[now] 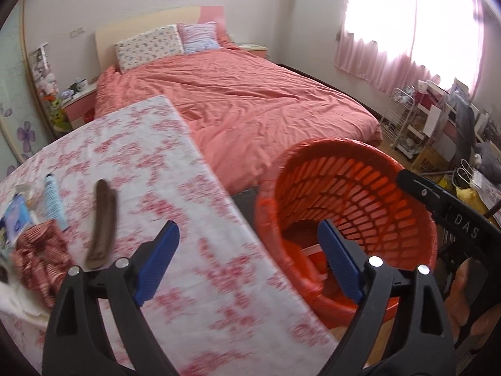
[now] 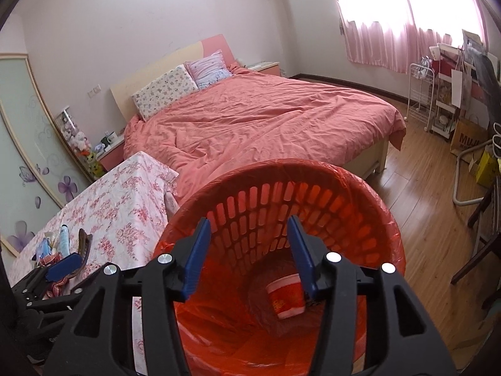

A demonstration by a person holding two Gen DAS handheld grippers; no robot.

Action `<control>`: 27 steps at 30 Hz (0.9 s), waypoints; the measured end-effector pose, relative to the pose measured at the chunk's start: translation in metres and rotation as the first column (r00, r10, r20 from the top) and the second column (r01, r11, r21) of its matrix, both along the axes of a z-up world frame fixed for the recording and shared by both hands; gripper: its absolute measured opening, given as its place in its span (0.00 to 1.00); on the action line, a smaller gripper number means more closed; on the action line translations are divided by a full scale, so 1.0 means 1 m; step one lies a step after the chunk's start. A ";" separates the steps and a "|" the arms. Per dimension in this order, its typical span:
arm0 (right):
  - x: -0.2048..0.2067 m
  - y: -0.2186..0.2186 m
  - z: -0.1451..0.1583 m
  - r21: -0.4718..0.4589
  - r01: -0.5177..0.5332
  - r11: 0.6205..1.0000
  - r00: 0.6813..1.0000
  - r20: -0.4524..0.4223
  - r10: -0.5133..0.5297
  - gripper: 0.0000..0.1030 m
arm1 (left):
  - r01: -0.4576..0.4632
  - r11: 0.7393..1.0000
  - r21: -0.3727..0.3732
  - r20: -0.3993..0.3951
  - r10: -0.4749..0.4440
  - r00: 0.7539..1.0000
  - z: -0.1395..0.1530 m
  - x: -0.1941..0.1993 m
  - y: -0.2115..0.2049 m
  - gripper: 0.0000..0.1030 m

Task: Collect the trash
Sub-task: 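Carry the cup and scrunchie to the orange basket and release both, then grasp the black mesh pad with the left tool while the right tool grasps the brown comb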

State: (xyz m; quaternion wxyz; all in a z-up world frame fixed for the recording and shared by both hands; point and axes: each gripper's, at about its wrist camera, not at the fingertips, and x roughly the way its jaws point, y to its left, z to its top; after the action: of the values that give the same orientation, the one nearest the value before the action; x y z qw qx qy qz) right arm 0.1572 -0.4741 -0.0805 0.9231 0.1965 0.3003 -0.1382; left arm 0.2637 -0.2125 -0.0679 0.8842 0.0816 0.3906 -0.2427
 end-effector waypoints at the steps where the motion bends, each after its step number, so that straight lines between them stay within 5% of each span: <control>1: 0.001 0.003 0.001 -0.003 -0.004 1.000 1.000 -0.002 0.004 0.50 | -0.013 1.000 -0.001 0.005 0.013 1.000 0.002 -0.001 0.008 0.85; 8: 0.007 0.049 0.014 -0.036 -0.089 0.995 0.996 -0.012 0.088 0.50 | -0.123 0.992 -0.009 0.052 0.123 0.991 0.025 -0.008 0.074 0.86; 14: 0.023 0.109 0.020 -0.054 -0.199 0.978 0.980 -0.024 0.198 0.50 | -0.283 0.959 -0.019 0.104 0.283 0.953 0.048 -0.008 0.156 0.87; 20: 0.049 0.167 0.012 -0.054 -0.308 0.950 0.950 -0.064 0.305 0.50 | -0.468 0.883 -0.002 0.124 0.465 0.876 0.051 0.000 0.250 0.87; 27: 0.085 0.221 -0.010 -0.042 -0.391 0.919 0.915 -0.126 0.383 0.50 | -0.645 0.762 0.062 0.096 0.639 0.764 0.023 0.017 0.352 0.87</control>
State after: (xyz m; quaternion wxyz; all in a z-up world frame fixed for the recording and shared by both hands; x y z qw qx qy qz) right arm 0.2417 -0.2529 -0.0906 0.9193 0.0940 0.3814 0.0260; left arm 0.2804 0.1393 -0.0446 0.9221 -0.0081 0.3748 0.0956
